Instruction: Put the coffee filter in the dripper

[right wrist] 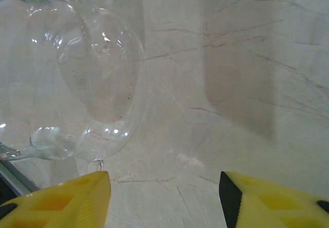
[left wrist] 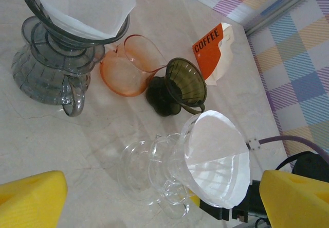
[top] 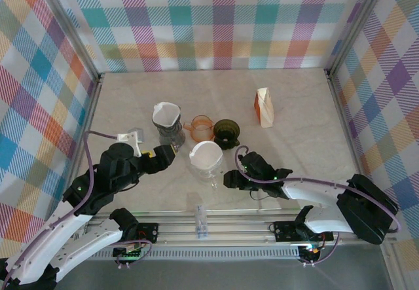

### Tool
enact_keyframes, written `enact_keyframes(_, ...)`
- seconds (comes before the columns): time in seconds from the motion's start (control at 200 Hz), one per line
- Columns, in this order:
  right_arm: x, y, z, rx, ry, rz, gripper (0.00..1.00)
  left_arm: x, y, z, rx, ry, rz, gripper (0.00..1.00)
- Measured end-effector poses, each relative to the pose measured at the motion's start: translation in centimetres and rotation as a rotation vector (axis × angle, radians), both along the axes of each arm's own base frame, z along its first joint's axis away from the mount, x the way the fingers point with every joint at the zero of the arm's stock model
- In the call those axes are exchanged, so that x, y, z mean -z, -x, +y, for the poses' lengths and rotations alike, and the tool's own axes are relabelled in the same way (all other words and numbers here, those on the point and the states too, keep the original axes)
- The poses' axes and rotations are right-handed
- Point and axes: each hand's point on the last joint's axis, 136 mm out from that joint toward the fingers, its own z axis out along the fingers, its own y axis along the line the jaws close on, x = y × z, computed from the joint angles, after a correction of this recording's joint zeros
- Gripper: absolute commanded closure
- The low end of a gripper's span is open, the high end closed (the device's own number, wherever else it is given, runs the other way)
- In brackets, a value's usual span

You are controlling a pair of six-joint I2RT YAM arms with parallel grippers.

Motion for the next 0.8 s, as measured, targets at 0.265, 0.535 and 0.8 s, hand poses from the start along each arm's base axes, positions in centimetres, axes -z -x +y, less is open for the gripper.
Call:
enact_keyframes(0.265,-0.2,-1.3,1.4,0.049,-0.075,0.0,0.48,-0.8,0.3,0.1,0.009,0.013,-0.021,0.04)
enact_keyframes(0.535,1.0,-1.7,2.4,0.051,-0.097,0.024,0.52,-1.5,0.9,0.6,0.014,0.017,-0.042,0.04)
enact_keyframes(0.8,1.2,-2.1,2.9,0.074,-0.104,0.06,0.55,-1.5,1.2,0.9,0.013,0.012,-0.045,0.04)
